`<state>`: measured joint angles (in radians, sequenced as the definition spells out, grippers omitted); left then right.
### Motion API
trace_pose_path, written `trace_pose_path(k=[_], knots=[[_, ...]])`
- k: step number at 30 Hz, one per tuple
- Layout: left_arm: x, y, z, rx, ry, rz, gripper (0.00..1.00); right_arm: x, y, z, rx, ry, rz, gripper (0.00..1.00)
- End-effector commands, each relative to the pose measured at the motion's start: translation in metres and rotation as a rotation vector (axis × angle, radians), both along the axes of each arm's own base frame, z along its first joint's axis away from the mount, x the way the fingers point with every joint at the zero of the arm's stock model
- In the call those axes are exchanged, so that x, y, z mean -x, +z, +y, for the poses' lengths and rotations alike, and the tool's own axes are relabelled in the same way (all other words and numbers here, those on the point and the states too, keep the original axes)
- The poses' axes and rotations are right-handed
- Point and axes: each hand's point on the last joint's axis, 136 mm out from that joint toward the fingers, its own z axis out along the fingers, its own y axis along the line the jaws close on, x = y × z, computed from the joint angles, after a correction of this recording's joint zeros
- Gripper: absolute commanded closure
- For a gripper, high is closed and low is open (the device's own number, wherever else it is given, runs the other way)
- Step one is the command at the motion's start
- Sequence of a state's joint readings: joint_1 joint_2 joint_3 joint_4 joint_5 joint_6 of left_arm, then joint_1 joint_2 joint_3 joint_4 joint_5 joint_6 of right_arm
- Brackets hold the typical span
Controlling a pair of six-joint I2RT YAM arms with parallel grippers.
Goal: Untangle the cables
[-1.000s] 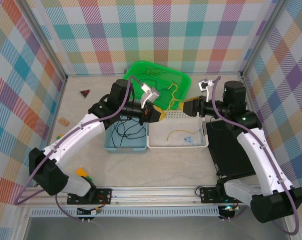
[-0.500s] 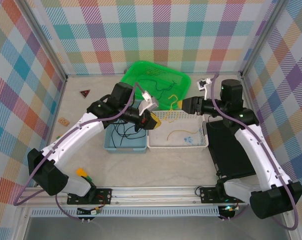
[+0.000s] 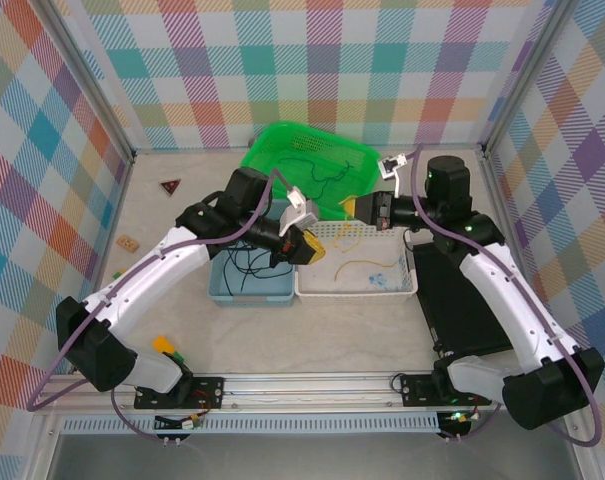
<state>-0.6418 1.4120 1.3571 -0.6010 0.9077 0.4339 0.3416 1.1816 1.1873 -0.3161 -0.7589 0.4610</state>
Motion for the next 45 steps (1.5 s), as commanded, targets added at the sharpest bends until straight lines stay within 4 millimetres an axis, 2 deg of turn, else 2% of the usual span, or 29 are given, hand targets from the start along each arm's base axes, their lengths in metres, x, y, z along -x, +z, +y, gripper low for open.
trace_pose_path(k=[1,8,16,17,22,25,28,30,33,37,41,45], knots=[[0.014,0.013,0.001,0.046,-0.056,-0.049,1.0,-0.009,-0.004,0.005,-0.014,-0.018,0.016,1.0],[0.0,0.035,-0.001,0.098,0.021,-0.159,1.0,-0.001,-0.024,0.03,0.066,0.063,0.023,1.0],[-0.011,0.05,-0.011,0.192,0.037,-0.202,1.0,0.007,-0.036,0.049,-0.007,0.188,0.187,1.0],[-0.014,0.053,-0.013,0.206,0.047,-0.225,1.0,0.009,-0.037,0.051,-0.014,0.207,0.205,1.0],[-0.022,0.047,-0.013,0.172,0.068,-0.239,1.0,0.01,-0.034,0.051,-0.008,0.221,0.227,1.0],[-0.02,0.053,-0.012,0.195,0.076,-0.241,1.0,0.002,-0.046,0.046,0.047,0.165,0.25,1.0],[-0.015,0.078,-0.01,0.278,0.079,-0.257,1.0,-0.014,-0.083,0.031,0.168,0.038,0.332,1.0],[-0.012,0.099,-0.006,0.335,0.094,-0.268,1.0,-0.029,-0.113,0.011,0.233,-0.09,0.423,1.0],[-0.007,0.124,0.002,0.391,0.106,-0.267,1.0,-0.044,-0.143,-0.017,0.241,-0.243,0.52,1.0],[-0.003,0.147,0.013,0.441,0.138,-0.266,1.0,-0.056,-0.179,-0.063,0.254,-0.439,0.649,1.0],[-0.005,0.162,0.026,0.47,0.181,-0.268,1.0,-0.058,-0.199,-0.1,0.31,-0.586,0.697,1.0],[-0.012,0.17,0.043,0.477,0.249,-0.264,1.0,-0.056,-0.192,-0.133,0.349,-0.706,0.656,1.0]])
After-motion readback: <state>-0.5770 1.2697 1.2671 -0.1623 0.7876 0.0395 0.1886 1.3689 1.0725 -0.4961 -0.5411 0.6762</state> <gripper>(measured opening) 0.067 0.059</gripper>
